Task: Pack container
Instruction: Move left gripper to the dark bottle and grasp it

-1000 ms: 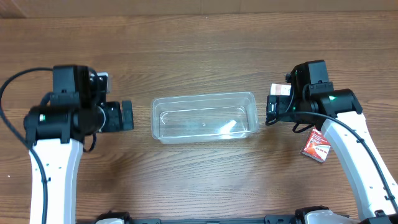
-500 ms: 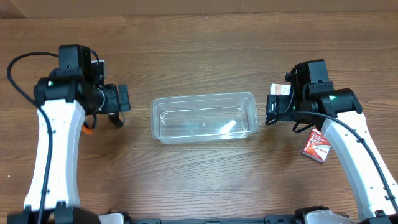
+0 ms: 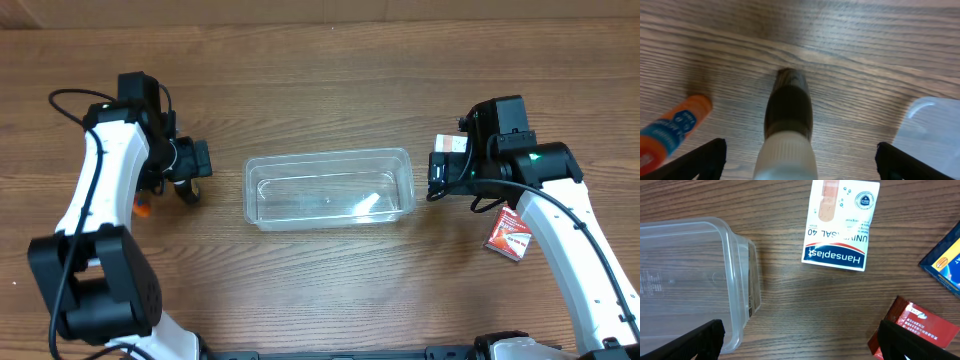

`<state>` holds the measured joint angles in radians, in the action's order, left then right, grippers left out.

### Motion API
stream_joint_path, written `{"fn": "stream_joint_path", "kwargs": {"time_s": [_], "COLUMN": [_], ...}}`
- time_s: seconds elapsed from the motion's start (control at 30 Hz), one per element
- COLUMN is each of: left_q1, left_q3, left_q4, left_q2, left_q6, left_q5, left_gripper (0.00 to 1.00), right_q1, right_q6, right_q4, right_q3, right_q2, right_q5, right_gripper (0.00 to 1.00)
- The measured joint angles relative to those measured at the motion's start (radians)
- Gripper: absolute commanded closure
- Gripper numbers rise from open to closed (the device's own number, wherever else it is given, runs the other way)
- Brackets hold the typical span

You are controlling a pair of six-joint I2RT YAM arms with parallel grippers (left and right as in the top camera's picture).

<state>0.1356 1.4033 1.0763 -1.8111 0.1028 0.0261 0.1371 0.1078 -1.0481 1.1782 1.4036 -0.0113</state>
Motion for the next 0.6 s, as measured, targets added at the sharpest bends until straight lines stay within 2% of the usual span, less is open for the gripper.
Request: {"fn": "stream_joint_path", "kwargs": {"time_s": [0.1, 0.3, 0.5, 0.6], "left_q1": [0.000, 0.000, 0.000, 0.000], "left_q3": [0.000, 0.000, 0.000, 0.000], "left_q4": [0.000, 0.002, 0.007, 0.008], "left_q2": [-0.035, -0.058, -0.058, -0.058], "left_q6": [0.004, 0.003, 0.003, 0.003], "left_q5": [0.000, 0.000, 0.000, -0.001], "left_gripper": [0.25, 0.33, 0.48, 0.51], "right_q1": [0.000, 0.000, 0.000, 0.000], "right_q6": [0.000, 0.000, 0.000, 0.000], "right_q4": [0.000, 0.000, 0.000, 0.000], "right_q3": [0.000, 0.000, 0.000, 0.000], "right_q2": [0.000, 0.000, 0.000, 0.000], "right_q5": [0.000, 0.001, 0.000, 0.000], "right_gripper": [0.00, 0.00, 0.00, 0.00]}}
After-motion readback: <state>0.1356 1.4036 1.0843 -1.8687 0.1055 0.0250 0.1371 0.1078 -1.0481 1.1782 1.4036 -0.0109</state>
